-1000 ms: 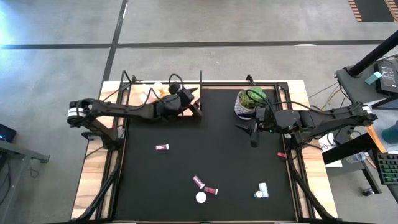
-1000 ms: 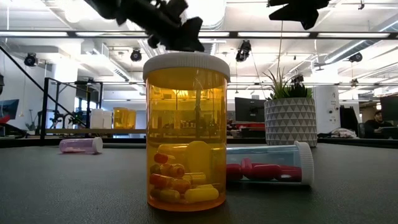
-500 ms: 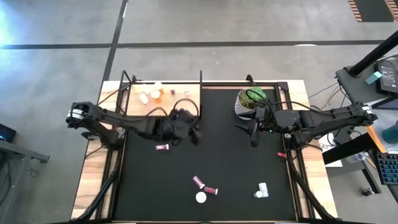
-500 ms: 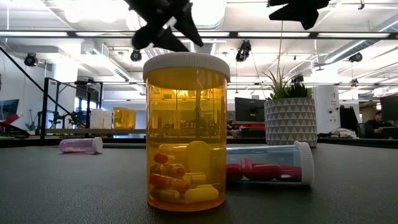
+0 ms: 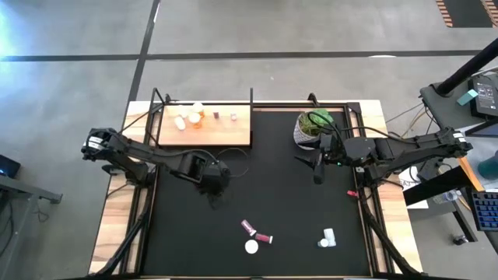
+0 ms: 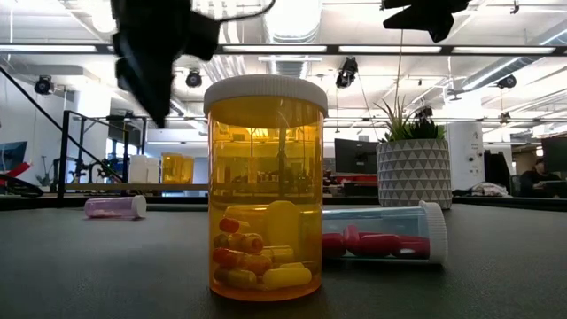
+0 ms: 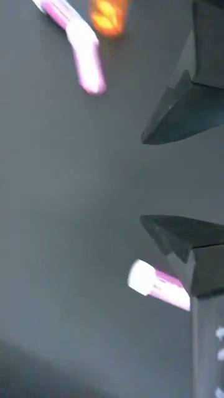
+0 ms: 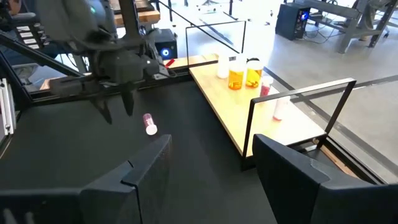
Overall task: Pick and place medicine bottles onto shelf by color
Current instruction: Put the top pink pill bottle on the shelf aligned with the other pink pill bottle
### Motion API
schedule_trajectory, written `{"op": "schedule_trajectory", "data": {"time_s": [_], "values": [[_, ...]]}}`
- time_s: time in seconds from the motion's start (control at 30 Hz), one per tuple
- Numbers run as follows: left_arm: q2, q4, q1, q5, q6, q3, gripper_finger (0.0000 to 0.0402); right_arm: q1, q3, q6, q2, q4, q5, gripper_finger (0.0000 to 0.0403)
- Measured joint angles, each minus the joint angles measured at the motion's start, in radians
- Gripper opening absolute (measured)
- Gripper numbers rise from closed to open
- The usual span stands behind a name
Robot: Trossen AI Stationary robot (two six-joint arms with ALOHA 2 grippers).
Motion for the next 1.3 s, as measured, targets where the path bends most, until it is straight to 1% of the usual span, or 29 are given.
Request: {"op": "schedule_trajectory", "data": {"time_s": [0.07, 0.17, 0.33, 0.43, 0.5, 0.6, 0.73, 0.87, 1.0, 1.17, 1.3], "values": [[0.0, -0.069, 0.001, 0.009, 0.021, 0.0, 0.0179, 0.0, 0.0, 0.0, 0.0, 0.0, 0.0, 0.0217], [0.014, -0.127, 0.001, 0.012, 0.117, -0.013, 0.0179, 0.0, 0.0, 0.0, 0.0, 0.0, 0.0, 0.0217], [0.057, -0.141, 0.002, 0.01, 0.383, -0.084, 0.0179, 0.0, 0.0, 0.0, 0.0, 0.0, 0.0, 0.0217], [0.082, -0.127, 0.005, -0.049, 0.486, -0.121, 0.0179, 0.0, 0.0, 0.0, 0.0, 0.0, 0.0, 0.0217], [0.085, -0.094, 0.012, -0.084, 0.516, -0.143, 0.0179, 0.0, 0.0, 0.0, 0.0, 0.0, 0.0, 0.0217], [0.095, -0.021, 0.027, -0.089, 0.548, -0.176, 0.0179, 0.0, 0.0, 0.0, 0.0, 0.0, 0.0, 0.0217], [0.098, 0.085, 0.055, -0.088, 0.545, -0.233, 0.0179, 0.0, 0.0, 0.0, 0.0, 0.0, 0.0, 0.0217], [0.104, 0.111, 0.089, -0.087, 0.543, -0.261, 0.0179, 0.0, 0.0, 0.0, 0.0, 0.0, 0.0, 0.0217], [0.104, 0.155, 0.121, -0.036, 0.543, -0.282, 0.0177, 0.0, 0.0, 0.0, 0.0, 0.0, 0.0, 0.0217], [0.104, 0.19, 0.144, -0.026, 0.543, -0.292, 0.0177, 0.0, 0.0, 0.0, 0.0, 0.0, 0.0, 0.0217], [0.104, 0.19, 0.154, -0.026, 0.543, -0.293, 0.0163, 0.0, 0.0, 0.0, 0.0, 0.0, 0.0, 0.0217]]}}
